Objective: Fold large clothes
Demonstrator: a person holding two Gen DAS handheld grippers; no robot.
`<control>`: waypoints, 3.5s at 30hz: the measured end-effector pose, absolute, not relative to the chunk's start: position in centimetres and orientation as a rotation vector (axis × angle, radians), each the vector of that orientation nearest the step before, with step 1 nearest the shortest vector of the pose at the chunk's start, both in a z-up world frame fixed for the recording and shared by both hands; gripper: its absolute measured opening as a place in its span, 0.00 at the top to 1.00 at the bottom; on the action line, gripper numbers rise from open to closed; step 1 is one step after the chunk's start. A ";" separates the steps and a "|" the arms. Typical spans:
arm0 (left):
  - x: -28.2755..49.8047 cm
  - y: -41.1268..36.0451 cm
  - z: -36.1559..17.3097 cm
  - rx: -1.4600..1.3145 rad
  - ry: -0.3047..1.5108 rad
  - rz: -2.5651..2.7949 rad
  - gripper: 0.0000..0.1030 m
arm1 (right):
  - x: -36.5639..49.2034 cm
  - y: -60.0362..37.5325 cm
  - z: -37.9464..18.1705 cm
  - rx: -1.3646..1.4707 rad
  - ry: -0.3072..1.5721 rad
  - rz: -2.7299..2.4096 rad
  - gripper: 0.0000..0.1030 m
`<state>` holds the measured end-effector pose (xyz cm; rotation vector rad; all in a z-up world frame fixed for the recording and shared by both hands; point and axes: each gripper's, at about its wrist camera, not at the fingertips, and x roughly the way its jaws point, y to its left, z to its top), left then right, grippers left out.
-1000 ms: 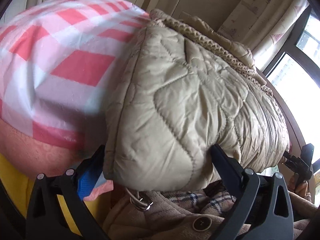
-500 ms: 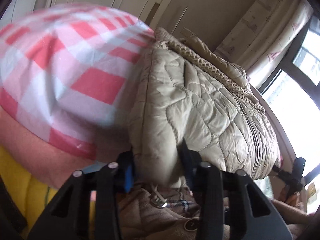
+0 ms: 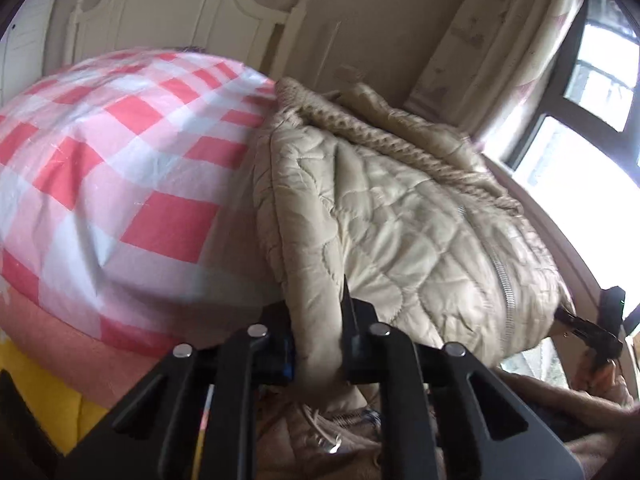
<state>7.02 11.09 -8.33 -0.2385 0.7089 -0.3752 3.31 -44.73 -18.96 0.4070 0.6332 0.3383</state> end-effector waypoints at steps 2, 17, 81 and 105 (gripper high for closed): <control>5.5 12.6 -7.3 -0.298 0.691 -0.432 0.87 | 1.5 -44.7 -17.5 0.401 0.560 0.421 0.82; 7.8 21.3 6.0 -0.820 0.348 -0.649 0.79 | 2.9 -44.0 0.5 0.445 0.117 0.527 0.82; 32.4 -3.4 -6.6 0.069 0.848 -0.090 0.02 | 32.6 -23.2 -6.0 -0.228 0.662 0.035 0.22; 32.9 -2.2 -6.9 0.001 0.867 -0.100 0.02 | 31.0 -41.1 -10.3 0.233 0.811 -0.150 0.09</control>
